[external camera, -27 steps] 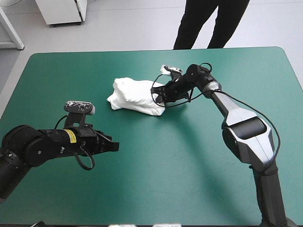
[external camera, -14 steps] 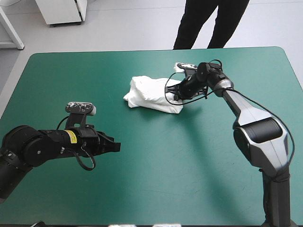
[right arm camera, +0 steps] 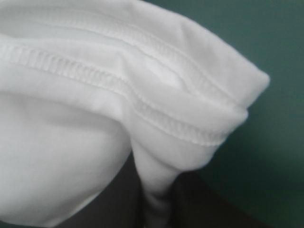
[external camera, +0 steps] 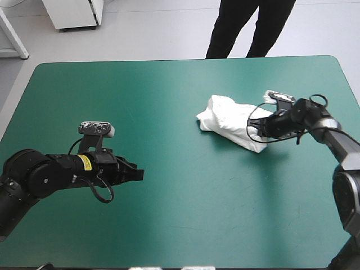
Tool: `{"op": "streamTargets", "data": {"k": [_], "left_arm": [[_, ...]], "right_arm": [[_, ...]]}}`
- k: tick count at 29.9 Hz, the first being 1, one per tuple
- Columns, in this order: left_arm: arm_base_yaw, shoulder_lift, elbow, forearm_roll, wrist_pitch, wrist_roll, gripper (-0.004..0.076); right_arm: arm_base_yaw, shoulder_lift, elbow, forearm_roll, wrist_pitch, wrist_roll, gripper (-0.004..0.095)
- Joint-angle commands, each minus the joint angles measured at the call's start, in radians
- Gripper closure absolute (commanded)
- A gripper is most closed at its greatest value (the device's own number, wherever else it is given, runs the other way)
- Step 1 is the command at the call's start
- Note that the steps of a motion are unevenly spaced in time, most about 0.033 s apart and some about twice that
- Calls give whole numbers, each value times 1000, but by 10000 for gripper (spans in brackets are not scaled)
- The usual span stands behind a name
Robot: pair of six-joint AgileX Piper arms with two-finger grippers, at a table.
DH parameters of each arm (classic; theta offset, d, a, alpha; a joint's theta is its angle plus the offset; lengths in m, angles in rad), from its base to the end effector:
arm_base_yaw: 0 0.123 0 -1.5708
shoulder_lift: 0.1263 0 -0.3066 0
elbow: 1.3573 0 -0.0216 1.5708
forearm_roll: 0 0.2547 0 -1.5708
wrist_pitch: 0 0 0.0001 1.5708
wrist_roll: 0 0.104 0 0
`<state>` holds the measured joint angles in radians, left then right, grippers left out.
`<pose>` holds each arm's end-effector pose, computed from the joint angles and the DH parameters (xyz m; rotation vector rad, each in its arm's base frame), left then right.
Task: Fold the cloth
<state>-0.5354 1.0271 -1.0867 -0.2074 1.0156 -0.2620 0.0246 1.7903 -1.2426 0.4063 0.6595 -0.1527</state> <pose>0.1553 -0.1133 0.3843 0.2861 2.4938 -0.6077 0.3885 0.0348 0.2286 0.1177 2.6494 0.3904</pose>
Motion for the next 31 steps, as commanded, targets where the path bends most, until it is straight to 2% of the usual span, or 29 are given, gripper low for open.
{"op": "streamTargets", "data": {"k": [1,14,22,25,29,31], "left_arm": [[0,-15,-25,-43,-44,-5,734],[0,-15,-25,-41,-44,0,734],[0,-15,-25,-41,-44,22,734],[0,-15,-25,-41,-44,22,734],[0,-15,-25,-41,-44,22,734],[0,-15,-25,-41,-44,22,734]], "right_arm": [[-107,-137,110,26,-58,-64,925],[-494,-356,384,44,-99,-123,925],[-537,-384,399,41,-103,-141,918],[-537,-382,399,-3,-91,-142,800],[-537,-384,396,-30,-47,-110,411],[-537,-392,380,-27,-2,-96,280]]}}
